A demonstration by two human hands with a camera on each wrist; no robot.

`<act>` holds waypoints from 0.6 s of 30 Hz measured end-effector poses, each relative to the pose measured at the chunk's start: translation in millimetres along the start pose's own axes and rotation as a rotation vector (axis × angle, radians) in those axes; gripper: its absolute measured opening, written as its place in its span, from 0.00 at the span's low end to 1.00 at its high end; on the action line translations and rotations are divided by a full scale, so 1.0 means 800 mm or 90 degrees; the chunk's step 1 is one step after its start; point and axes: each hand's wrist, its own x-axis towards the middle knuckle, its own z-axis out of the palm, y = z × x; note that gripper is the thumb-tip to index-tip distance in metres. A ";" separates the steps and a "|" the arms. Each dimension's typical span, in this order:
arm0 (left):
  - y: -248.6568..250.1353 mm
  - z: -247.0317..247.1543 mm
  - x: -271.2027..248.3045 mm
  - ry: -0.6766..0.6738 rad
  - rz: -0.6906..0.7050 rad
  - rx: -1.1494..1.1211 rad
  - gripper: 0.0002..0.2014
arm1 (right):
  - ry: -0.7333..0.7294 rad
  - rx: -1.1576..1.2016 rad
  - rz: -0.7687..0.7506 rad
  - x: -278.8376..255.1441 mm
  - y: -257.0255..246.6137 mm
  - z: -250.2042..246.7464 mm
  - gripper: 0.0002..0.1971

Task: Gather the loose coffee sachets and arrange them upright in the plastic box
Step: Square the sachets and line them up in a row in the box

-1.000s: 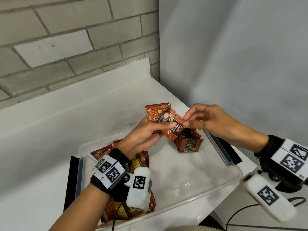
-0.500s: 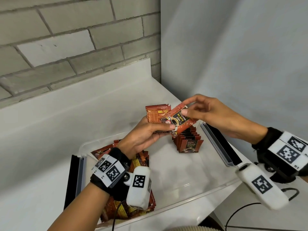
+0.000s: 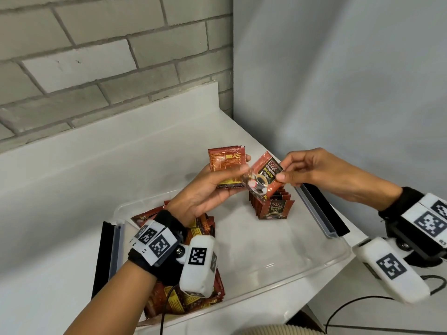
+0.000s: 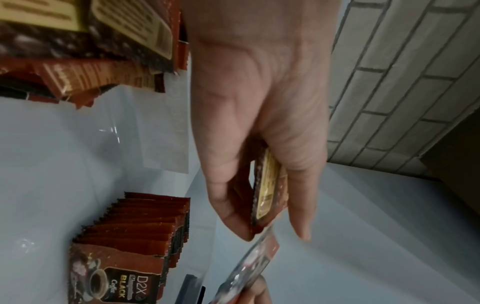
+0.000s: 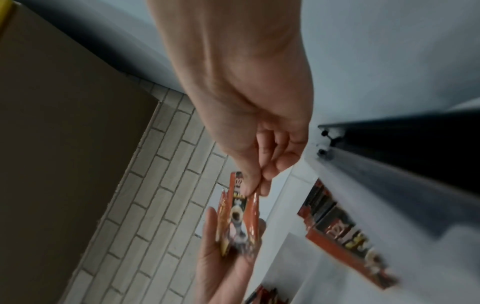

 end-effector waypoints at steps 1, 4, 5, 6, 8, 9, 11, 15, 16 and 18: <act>0.001 -0.002 0.001 0.008 0.003 -0.021 0.11 | -0.016 -0.047 -0.006 -0.002 0.001 -0.002 0.08; 0.003 -0.005 0.001 0.025 0.005 -0.070 0.10 | -0.026 -0.271 -0.064 -0.008 0.011 0.000 0.06; 0.003 -0.005 0.001 0.028 0.005 -0.075 0.10 | -0.015 -0.348 -0.091 -0.009 0.016 0.003 0.06; 0.003 -0.005 0.001 0.029 0.003 -0.079 0.12 | -0.002 -0.417 -0.121 -0.010 0.021 0.006 0.06; 0.003 -0.005 0.001 0.028 -0.008 -0.086 0.13 | 0.024 -0.533 -0.202 -0.009 0.032 0.011 0.06; 0.003 -0.004 0.001 0.027 -0.014 -0.087 0.14 | 0.036 -0.578 -0.241 -0.008 0.036 0.013 0.08; 0.002 -0.003 0.001 0.029 -0.026 -0.085 0.15 | 0.058 -0.659 -0.284 -0.007 0.044 0.018 0.11; 0.000 -0.001 0.001 0.024 -0.032 -0.070 0.15 | 0.079 -0.771 -0.268 -0.005 0.050 0.029 0.15; 0.000 -0.001 0.001 0.020 -0.032 -0.068 0.15 | 0.082 -0.794 -0.263 -0.005 0.050 0.030 0.16; 0.000 0.000 0.001 0.014 -0.032 -0.058 0.16 | 0.084 -0.828 -0.252 -0.005 0.047 0.033 0.19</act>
